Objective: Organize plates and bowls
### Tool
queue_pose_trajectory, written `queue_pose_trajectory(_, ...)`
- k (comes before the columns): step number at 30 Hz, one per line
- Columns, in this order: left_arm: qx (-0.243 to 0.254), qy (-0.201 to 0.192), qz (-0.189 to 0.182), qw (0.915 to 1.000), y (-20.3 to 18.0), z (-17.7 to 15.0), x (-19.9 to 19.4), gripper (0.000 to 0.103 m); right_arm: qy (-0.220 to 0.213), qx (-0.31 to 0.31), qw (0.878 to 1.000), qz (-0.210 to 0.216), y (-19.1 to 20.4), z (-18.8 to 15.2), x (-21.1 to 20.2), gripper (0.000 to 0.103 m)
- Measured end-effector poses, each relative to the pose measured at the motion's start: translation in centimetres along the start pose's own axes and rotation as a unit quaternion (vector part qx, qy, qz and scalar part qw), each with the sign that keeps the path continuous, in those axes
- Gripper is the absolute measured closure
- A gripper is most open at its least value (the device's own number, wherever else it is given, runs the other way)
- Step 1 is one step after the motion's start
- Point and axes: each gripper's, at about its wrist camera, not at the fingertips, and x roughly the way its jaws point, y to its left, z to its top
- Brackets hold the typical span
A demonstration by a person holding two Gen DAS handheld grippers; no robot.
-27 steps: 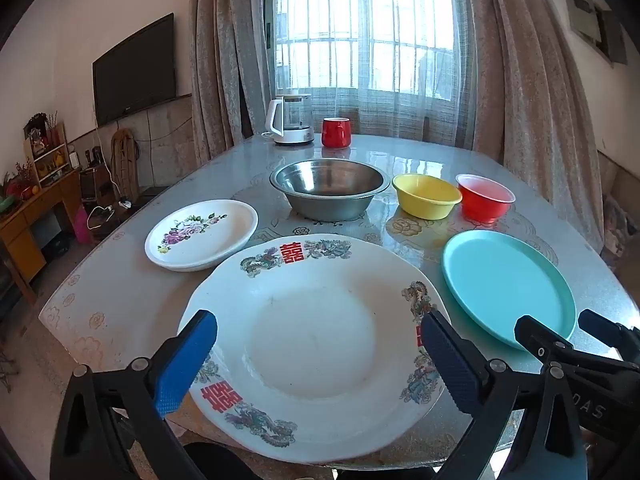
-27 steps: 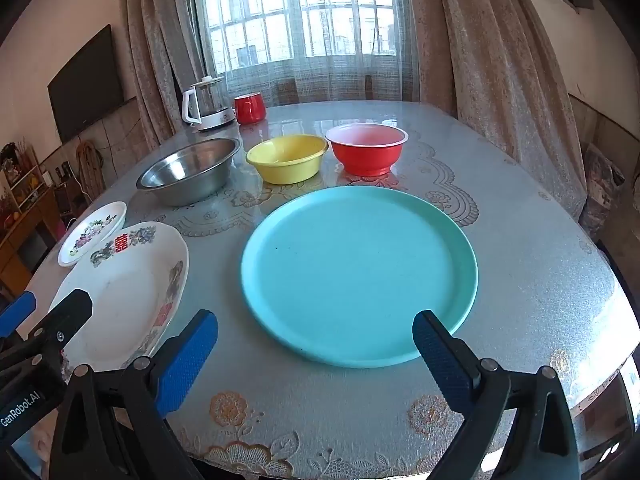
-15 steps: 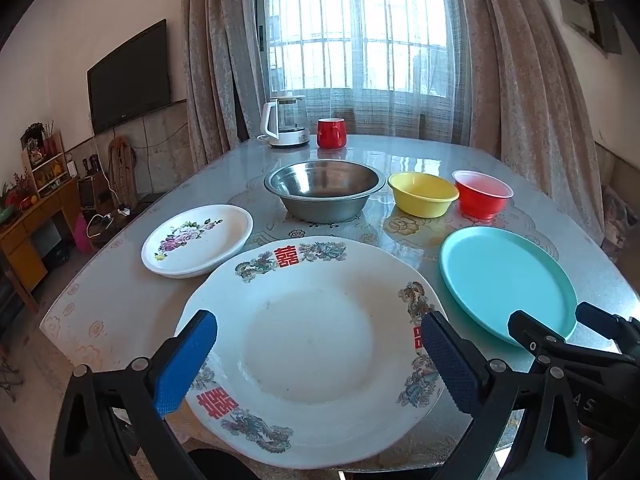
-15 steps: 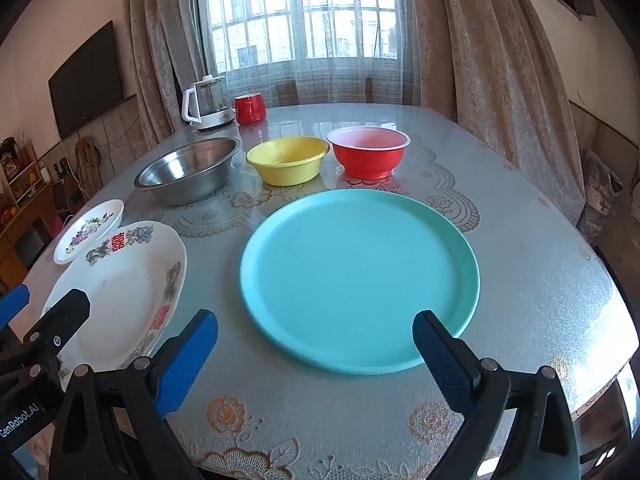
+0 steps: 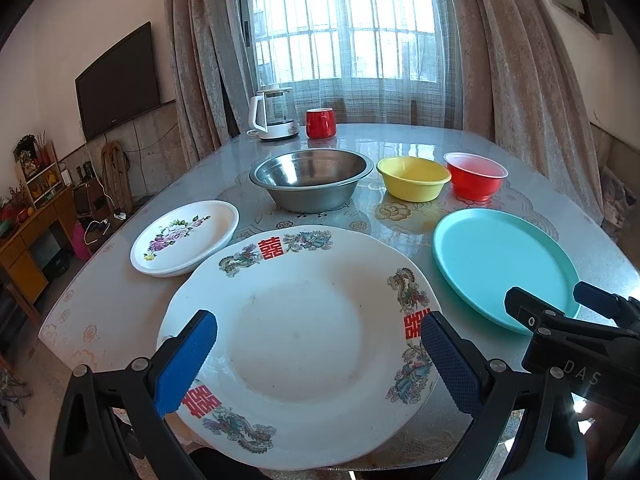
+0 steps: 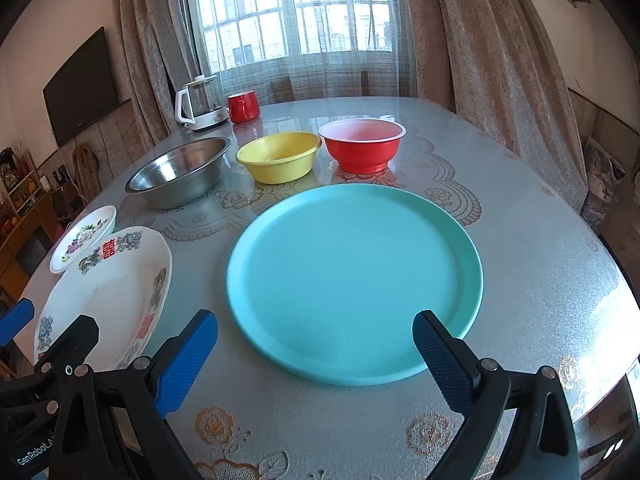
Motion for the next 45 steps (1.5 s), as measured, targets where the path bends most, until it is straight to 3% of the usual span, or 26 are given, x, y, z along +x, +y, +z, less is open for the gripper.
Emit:
queue_pose_trajectory(36,0.011,0.019,-0.016,0.9996,-0.8,0.1,1.2,0.001,0.003,0.012,1.000,0.000,-1.0,0.5,0.8,0.003)
queue_pose_trajectory(42,0.013,0.033,-0.053,0.9980,-0.9,1.0,1.4,0.001,0.007,0.027,1.000,0.002,-2.2,1.0,1.2,0.003)
queue_pose_trajectory(45,0.009,0.050,-0.089,0.9947,-0.8,1.5,1.8,0.001,0.004,0.040,0.999,0.004,-3.1,1.5,1.1,0.004)
